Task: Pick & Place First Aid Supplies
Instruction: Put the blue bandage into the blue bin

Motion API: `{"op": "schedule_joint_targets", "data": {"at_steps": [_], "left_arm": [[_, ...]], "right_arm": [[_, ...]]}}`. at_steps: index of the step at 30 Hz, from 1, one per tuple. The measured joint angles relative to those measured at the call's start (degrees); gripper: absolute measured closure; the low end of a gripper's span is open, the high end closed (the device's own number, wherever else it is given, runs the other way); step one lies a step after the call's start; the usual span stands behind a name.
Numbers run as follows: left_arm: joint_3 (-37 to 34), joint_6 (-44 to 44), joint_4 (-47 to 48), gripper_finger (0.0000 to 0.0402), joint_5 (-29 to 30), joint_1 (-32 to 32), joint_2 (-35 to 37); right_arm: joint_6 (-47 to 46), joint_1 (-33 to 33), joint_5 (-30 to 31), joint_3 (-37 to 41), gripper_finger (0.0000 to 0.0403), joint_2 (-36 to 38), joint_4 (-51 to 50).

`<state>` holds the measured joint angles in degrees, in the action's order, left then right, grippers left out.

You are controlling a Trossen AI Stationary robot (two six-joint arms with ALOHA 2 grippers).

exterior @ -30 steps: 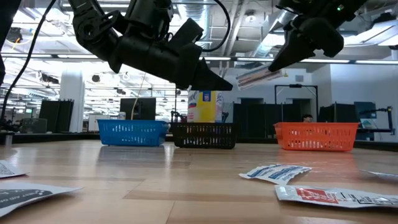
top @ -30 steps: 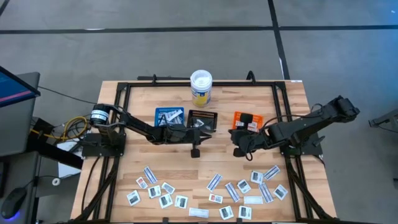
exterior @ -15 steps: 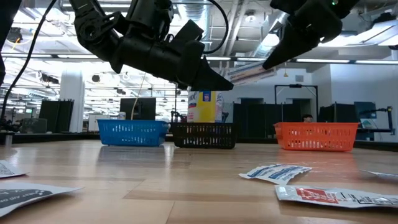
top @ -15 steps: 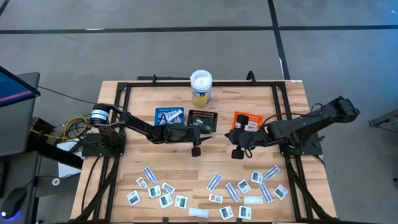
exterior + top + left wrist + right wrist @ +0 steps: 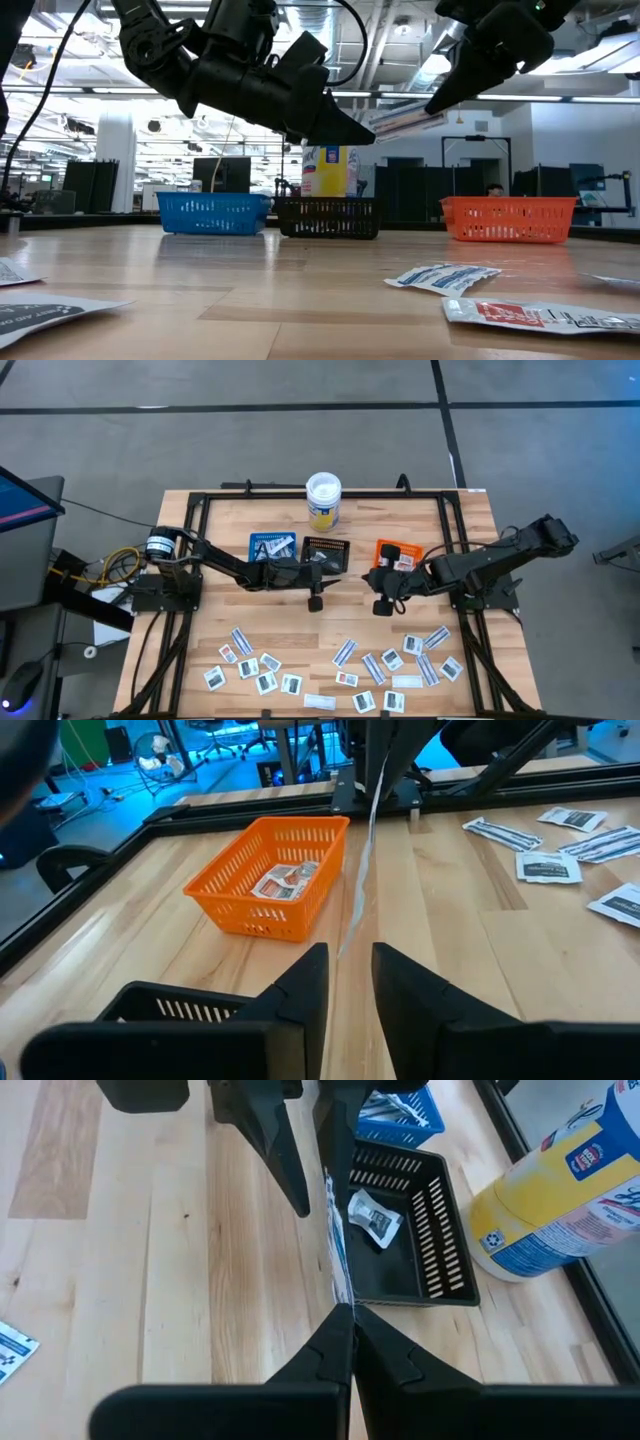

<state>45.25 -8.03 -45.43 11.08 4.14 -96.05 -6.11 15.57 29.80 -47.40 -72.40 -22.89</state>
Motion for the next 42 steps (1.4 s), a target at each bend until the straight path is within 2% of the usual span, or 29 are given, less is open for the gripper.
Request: {"op": "schedule_joint_targets", "data": {"at_steps": [5, 8, 31, 37, 42], "left_arm": [[0.00, 0.02, -0.07, 0.0320, -0.01, 0.00, 0.00], [0.00, 1.40, -0.67, 0.0321, -0.03, 0.00, 0.00], [0.00, 1.49, -1.14, 0.0324, -0.03, 0.00, 0.02], [0.00, 1.49, -1.15, 0.0324, -0.03, 0.00, 0.02], [0.00, 1.49, -1.33, 0.0324, -0.03, 0.00, 0.02]], "right_arm": [[-0.45, 0.00, -0.04, 0.00, 0.0403, -0.04, 3.52], [-3.74, -0.02, -0.04, 0.00, 0.0403, -0.04, 5.29], [-7.06, -0.04, 0.07, 0.00, 0.0403, -0.19, 5.31], [-6.39, -1.00, 0.15, -0.13, 0.0403, -4.11, 6.21], [-0.98, -2.48, 0.13, 0.00, 0.0403, -8.75, 6.96]]}}
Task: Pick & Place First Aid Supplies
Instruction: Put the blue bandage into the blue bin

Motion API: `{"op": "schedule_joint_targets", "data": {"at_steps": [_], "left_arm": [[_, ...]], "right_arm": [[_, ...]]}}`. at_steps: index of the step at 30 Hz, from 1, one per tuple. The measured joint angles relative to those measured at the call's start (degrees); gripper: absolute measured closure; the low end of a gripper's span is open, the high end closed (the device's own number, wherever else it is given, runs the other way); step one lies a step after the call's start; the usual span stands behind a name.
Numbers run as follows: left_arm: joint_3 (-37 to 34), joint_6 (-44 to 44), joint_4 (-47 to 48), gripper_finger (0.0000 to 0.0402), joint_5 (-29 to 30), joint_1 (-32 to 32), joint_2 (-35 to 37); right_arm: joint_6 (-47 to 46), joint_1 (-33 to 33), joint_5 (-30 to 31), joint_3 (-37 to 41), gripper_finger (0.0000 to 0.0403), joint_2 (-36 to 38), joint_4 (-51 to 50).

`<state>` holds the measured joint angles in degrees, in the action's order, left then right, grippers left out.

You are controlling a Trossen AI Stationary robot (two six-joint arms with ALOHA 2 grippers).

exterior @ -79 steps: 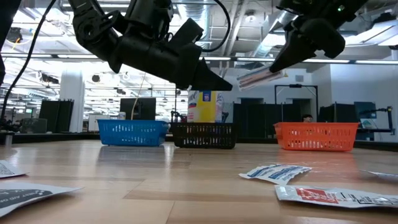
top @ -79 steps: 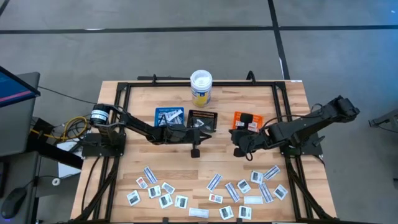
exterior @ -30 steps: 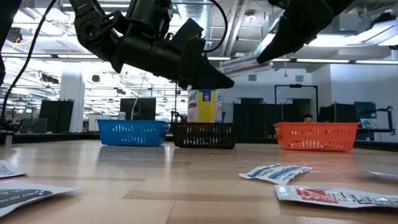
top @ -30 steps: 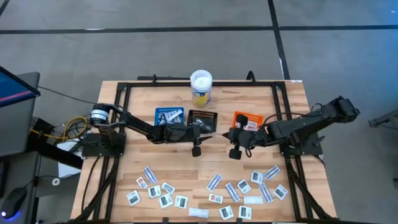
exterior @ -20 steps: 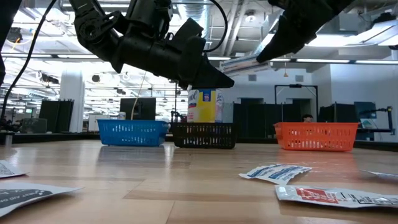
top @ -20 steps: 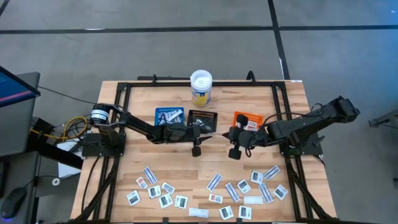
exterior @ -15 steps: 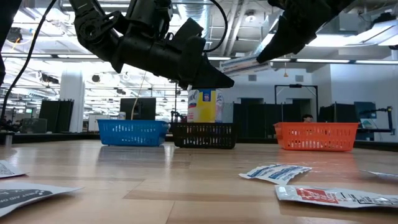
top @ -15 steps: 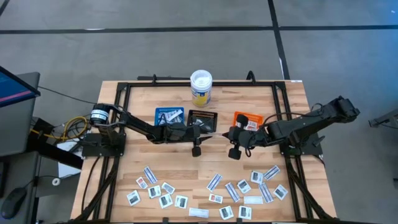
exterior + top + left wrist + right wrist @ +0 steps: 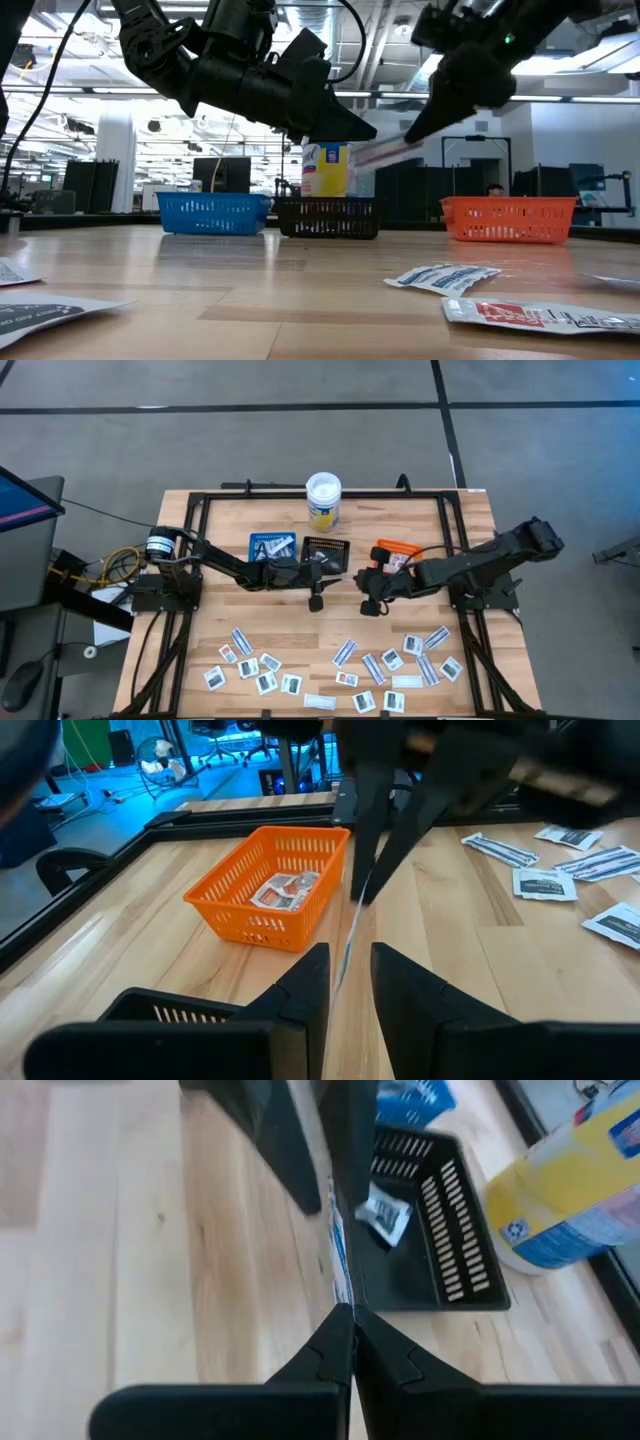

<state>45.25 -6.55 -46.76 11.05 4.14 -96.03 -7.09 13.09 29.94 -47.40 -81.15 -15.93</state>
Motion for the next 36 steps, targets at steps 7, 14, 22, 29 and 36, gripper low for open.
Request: {"op": "schedule_joint_targets", "data": {"at_steps": [7, 14, 22, 29, 36], "left_arm": [[0.00, 0.00, 0.00, 0.0324, 0.02, 0.00, 0.00], [0.00, -0.02, 0.02, 0.0324, 0.02, 0.00, 0.00], [0.00, -0.50, 0.02, 0.0339, 0.00, 0.00, 0.00], [0.00, -0.63, 0.04, 0.0395, 0.02, 0.00, 0.00], [0.02, -0.63, 0.35, 0.0395, -0.13, 0.00, 0.00]], "right_arm": [[1.06, -1.01, 1.97, 0.00, 0.0403, 0.53, 2.79], [1.07, 0.87, 0.04, -0.02, 0.0403, 2.55, 2.88], [1.07, 0.59, 0.04, -0.02, 0.0403, 2.12, 2.65], [4.80, 0.23, 0.08, -0.02, 0.0403, 2.15, 2.69], [6.01, 0.34, 0.02, -0.11, 0.0403, 2.15, 1.33]]}}
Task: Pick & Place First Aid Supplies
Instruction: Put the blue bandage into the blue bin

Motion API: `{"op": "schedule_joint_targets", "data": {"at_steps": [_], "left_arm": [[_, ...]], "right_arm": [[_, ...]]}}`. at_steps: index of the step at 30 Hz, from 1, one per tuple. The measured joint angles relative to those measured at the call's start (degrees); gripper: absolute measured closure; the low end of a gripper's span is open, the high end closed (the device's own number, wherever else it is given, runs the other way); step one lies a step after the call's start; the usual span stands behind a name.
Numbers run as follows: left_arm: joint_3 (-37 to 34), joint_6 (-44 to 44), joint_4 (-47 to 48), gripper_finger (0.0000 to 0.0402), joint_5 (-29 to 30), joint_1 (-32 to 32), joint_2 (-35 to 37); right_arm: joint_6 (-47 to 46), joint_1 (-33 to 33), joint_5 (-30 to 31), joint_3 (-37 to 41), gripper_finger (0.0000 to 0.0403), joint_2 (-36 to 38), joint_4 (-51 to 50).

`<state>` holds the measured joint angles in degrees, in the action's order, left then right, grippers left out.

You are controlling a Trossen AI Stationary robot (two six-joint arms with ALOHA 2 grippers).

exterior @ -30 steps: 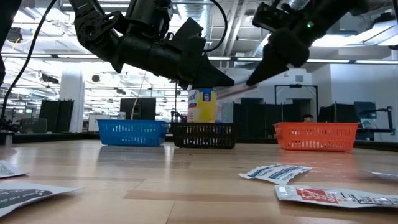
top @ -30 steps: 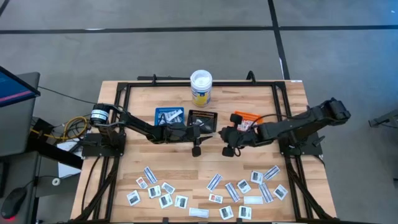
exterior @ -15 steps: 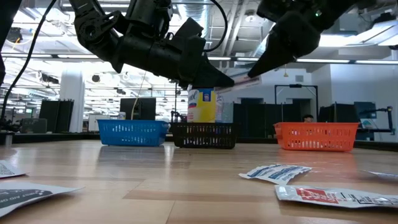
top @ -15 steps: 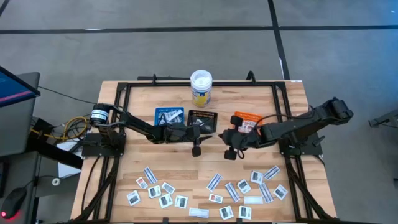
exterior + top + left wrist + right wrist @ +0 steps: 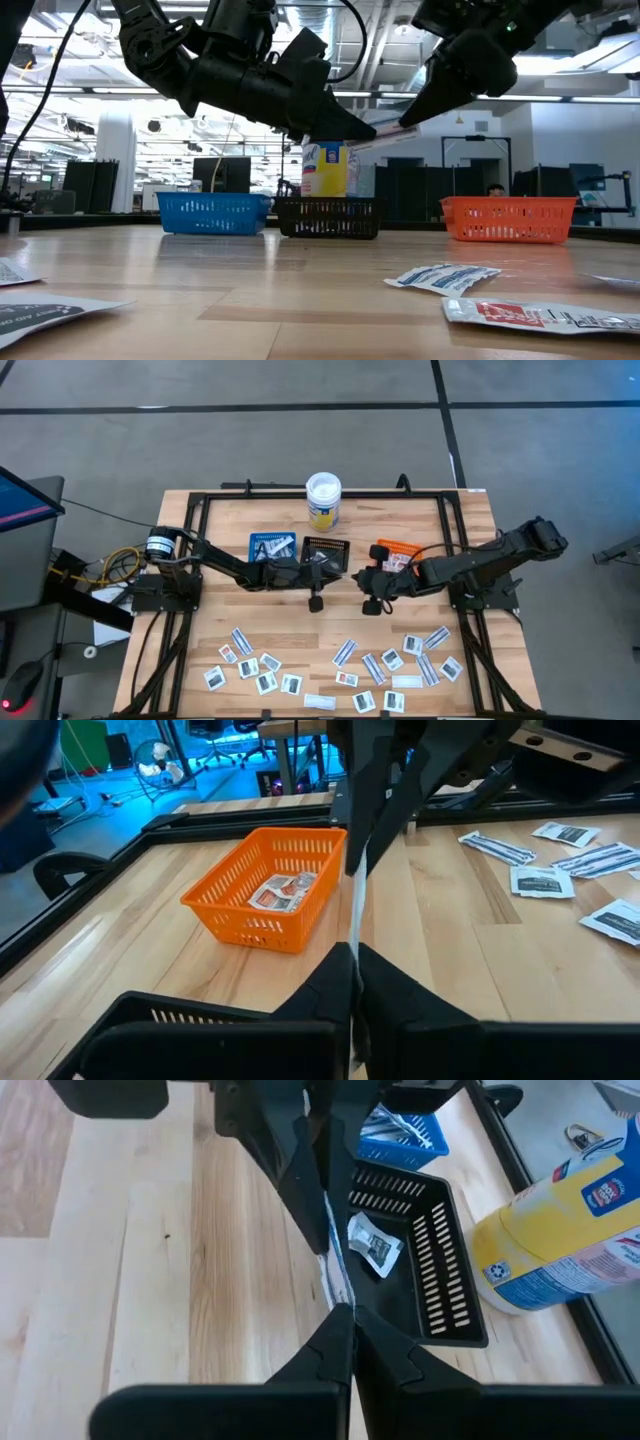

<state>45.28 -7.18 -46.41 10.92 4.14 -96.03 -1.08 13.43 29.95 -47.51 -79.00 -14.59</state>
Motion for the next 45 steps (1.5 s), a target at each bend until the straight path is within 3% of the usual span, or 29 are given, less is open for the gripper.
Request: {"op": "schedule_joint_targets", "data": {"at_steps": [8, 17, 26, 30, 35, 40, 45], "left_arm": [[0.01, 0.00, 0.65, 0.0394, 0.28, -0.09, 0.00], [-0.09, 0.12, 2.31, 0.0391, 1.19, -0.12, -0.07], [-0.09, -2.73, 8.00, 0.0390, 20.84, 0.00, 0.14], [-0.09, -4.09, 17.99, 0.0389, 30.33, 1.34, 3.77], [-0.07, 1.68, 33.23, 0.0394, 39.68, 5.90, 13.58], [0.00, 17.22, 49.76, 0.0388, 40.98, 10.06, 22.85], [-0.02, 27.39, 62.61, 0.0390, 41.73, 11.30, 25.49]], "right_arm": [[0.02, 0.07, 0.03, 0.00, 0.0394, 0.01, -4.72], [-2.28, -0.09, 4.93, 0.18, 0.0307, 0.00, -10.14], [-2.47, -0.39, -0.36, 0.13, 0.0267, 0.00, -10.44], [-2.62, -0.39, -4.67, 0.13, 0.0264, 0.00, -10.42], [-3.43, -0.35, -6.14, 0.11, 0.0269, 0.00, -10.40], [-3.92, -0.35, -6.14, 0.11, 0.0270, 0.00, -10.29], [-3.93, -0.37, -6.14, 0.11, 0.0269, 0.00, -10.22]]}}
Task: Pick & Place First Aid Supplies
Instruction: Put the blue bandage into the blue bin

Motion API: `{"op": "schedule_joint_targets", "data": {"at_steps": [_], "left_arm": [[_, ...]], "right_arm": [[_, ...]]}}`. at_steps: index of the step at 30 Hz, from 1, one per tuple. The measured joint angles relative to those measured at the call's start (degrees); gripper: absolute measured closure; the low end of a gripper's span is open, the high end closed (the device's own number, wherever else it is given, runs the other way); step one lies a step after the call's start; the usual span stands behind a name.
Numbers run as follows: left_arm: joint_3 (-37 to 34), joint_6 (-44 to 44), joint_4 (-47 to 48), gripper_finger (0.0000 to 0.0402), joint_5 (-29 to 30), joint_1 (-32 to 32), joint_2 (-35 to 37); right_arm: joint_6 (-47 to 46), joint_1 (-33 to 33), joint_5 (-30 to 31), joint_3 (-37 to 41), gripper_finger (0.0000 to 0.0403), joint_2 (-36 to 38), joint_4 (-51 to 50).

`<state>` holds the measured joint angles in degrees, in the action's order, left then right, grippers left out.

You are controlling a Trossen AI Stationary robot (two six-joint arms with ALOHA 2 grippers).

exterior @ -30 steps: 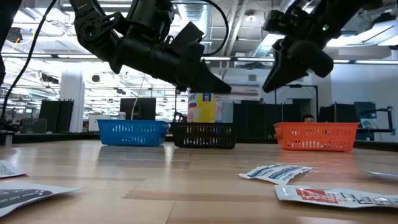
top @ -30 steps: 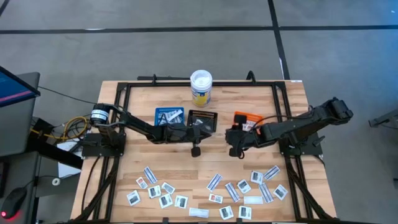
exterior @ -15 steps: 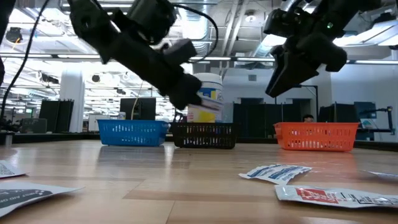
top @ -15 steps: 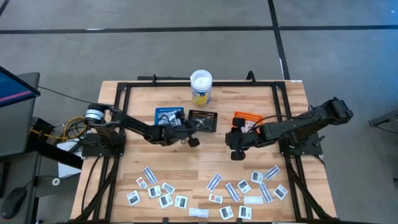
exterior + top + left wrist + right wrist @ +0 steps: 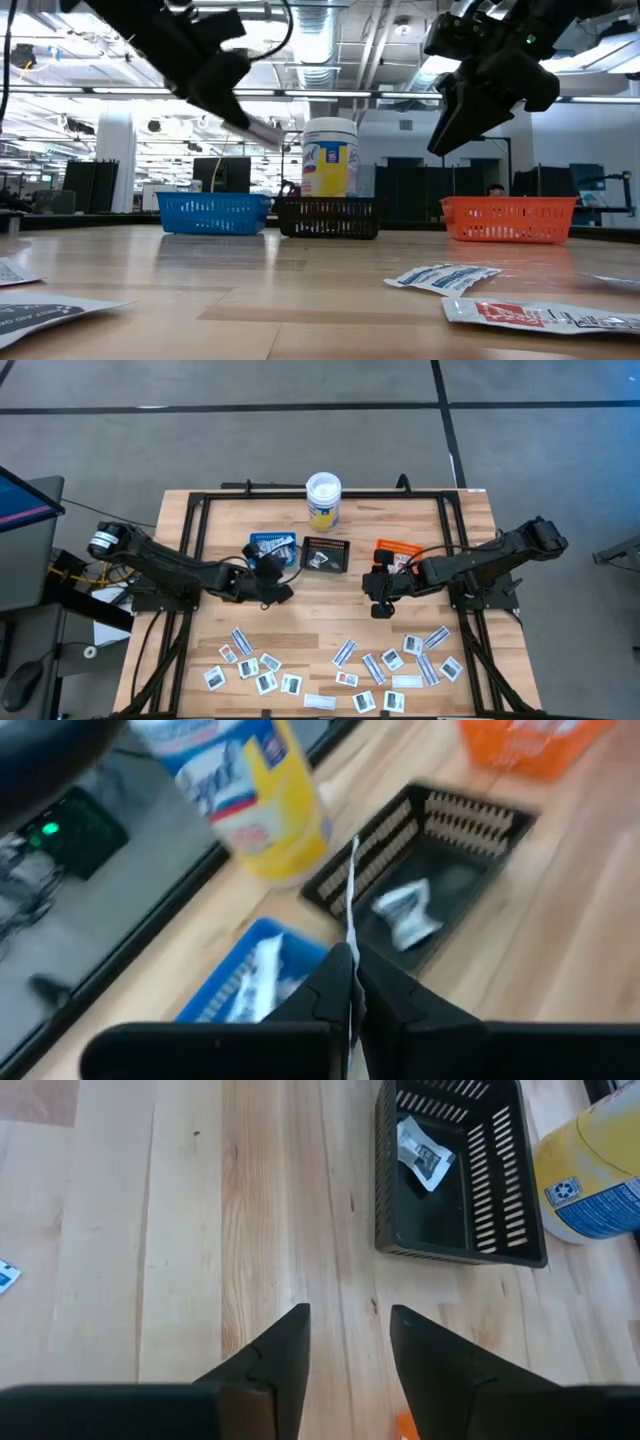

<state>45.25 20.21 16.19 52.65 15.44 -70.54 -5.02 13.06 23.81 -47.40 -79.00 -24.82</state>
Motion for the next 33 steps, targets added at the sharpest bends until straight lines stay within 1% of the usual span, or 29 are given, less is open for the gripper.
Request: {"op": "schedule_joint_targets", "data": {"at_steps": [3, 6, 11, 15, 20, 23, 26, 31, 33], "left_arm": [[-1.18, 1.27, 1.13, 0.0394, 1.75, -1.28, -0.25], [-4.00, 1.60, 1.56, 0.0392, 3.04, -3.49, -0.39], [-7.91, 6.35, 1.31, 0.0370, 3.16, -7.94, -0.42], [-9.21, 7.35, 0.13, 0.0348, 0.75, -9.69, -0.42], [-9.51, 6.93, -4.08, 0.0327, -2.85, -9.73, -0.42], [-9.49, 4.29, -8.81, 0.0325, -3.40, -9.73, -0.42], [-9.49, 3.78, -12.62, 0.0325, -3.40, -9.80, -0.42], [-9.49, 3.68, -13.08, 0.0325, -3.68, -10.53, -0.42], [-9.49, 3.95, -13.06, 0.0325, -6.78, -11.11, -0.42]], "right_arm": [[0.00, 0.00, 0.00, 0.00, 0.0271, 0.00, 0.13], [0.00, -0.07, 0.00, 0.00, 0.0273, 0.00, 0.19], [0.01, -0.07, 0.02, 0.00, 0.0274, 0.00, 0.41], [0.02, -0.07, 0.02, 0.00, 0.0274, 0.00, 0.63], [0.02, -0.07, 0.02, 0.00, 0.0274, 0.00, 1.56], [0.02, -0.07, 0.04, 0.00, 0.0274, 0.00, 1.63], [0.02, -0.07, 0.04, 0.00, 0.0274, 0.00, 1.62], [0.01, -0.07, 0.04, 0.00, 0.0274, 0.00, 1.65], [0.02, -0.07, 0.04, 0.00, 0.0274, 0.00, 1.70]]}}
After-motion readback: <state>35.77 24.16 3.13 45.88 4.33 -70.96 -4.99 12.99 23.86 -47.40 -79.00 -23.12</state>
